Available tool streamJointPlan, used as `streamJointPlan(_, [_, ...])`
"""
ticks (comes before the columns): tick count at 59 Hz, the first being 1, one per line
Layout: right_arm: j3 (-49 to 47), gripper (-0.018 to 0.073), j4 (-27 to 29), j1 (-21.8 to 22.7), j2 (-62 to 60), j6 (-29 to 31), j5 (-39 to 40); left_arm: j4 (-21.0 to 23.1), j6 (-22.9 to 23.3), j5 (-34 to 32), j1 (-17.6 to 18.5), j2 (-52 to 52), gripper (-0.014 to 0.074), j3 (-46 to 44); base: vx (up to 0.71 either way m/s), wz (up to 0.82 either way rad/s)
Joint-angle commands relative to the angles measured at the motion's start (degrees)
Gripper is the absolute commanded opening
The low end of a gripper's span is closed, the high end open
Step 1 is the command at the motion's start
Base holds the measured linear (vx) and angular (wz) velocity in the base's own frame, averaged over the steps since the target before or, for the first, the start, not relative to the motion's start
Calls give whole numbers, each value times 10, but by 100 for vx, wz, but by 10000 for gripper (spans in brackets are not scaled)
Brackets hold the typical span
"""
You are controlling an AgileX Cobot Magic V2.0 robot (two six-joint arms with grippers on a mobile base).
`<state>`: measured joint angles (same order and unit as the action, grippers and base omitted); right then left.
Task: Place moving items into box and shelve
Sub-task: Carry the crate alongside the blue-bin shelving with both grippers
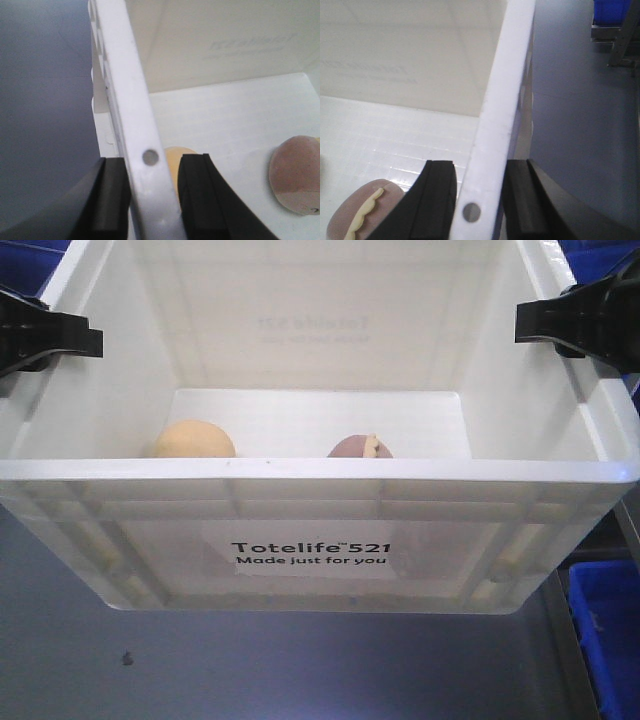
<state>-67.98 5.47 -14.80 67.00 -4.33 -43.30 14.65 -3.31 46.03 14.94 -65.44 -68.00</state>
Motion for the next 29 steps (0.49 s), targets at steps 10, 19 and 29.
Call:
streamJointPlan(10, [-27, -9, -2, 3, -15, -9, 75, 37, -19, -91, 6, 24, -6, -26, 41, 29])
streamJointPlan(19, [-27, -9, -2, 3, -15, -9, 75, 37, -19, -91, 6, 24, -6, -26, 39, 36])
streamJointPlan(29, [-27, -9, -2, 3, -15, -9, 75, 37, -19, -91, 6, 24, -6, -26, 38, 39])
